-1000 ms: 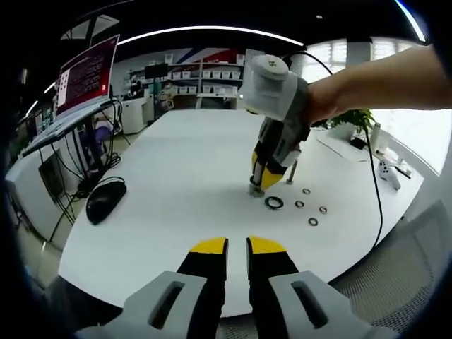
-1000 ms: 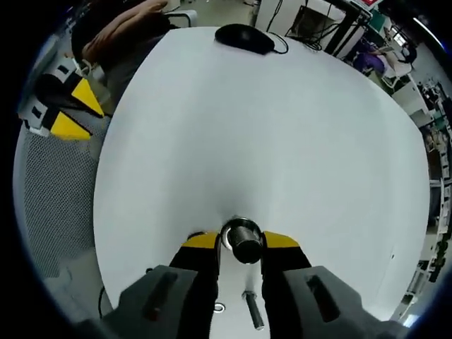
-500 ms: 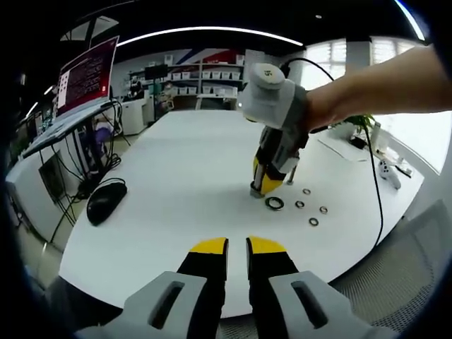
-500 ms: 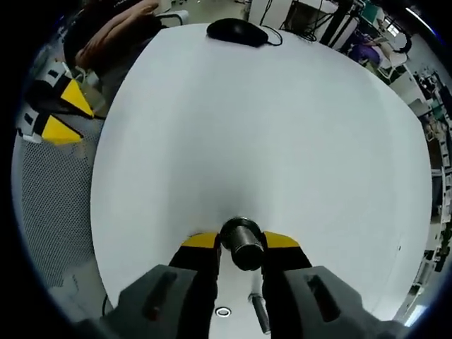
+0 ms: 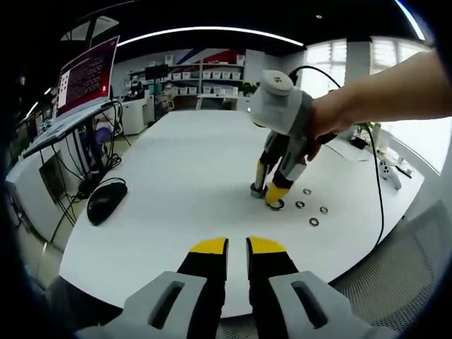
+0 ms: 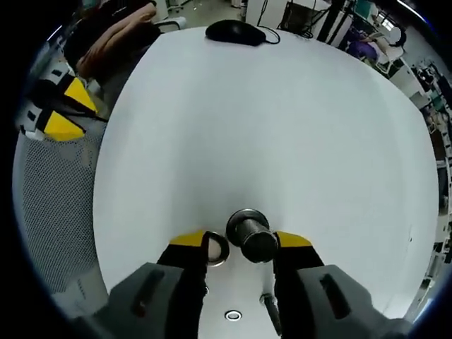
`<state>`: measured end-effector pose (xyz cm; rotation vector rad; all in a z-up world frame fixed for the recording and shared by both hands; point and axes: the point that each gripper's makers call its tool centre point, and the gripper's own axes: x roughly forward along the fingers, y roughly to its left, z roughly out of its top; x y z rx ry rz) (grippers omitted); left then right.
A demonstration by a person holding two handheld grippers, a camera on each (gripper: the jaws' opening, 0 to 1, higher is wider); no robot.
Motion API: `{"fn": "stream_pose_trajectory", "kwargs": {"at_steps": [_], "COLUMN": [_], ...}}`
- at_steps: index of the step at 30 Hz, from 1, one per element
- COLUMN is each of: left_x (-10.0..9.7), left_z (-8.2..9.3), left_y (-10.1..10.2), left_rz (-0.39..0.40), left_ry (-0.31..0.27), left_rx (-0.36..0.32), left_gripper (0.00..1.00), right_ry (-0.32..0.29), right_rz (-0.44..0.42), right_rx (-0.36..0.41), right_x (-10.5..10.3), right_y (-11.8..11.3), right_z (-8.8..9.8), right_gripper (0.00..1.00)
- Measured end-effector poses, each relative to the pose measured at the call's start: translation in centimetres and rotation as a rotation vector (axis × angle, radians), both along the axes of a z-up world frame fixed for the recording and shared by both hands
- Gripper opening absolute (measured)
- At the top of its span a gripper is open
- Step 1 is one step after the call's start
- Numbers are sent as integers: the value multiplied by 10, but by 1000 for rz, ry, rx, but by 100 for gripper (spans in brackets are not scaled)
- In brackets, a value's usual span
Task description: Place the washer onto the threaded stud by aligning its center hole with the stud, sliding it down to the base, and recovering from edge contact or off-axis alignment until the washer reaches the visible bottom stop.
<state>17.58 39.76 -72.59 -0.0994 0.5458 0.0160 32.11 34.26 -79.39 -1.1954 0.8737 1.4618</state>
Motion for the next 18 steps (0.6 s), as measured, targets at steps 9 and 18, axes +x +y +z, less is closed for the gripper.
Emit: {"fn": "stream_pose_trajectory", "kwargs": {"at_steps": [9,18], "left_x": [0,0], "left_z": [0,0], "left_y": [0,0], "left_rz": [0,2], "left_ry": [-1,-1], "left_rx": [-3,-5], "left_gripper": [8,8], "right_ry": [35,82], "right_rz": [-66,-62], "right_rx": [1,-35], "right_x": [-5,-22], "right_y": [-11,-19], "right_z": [3,-3], "right_gripper": [42,38]}}
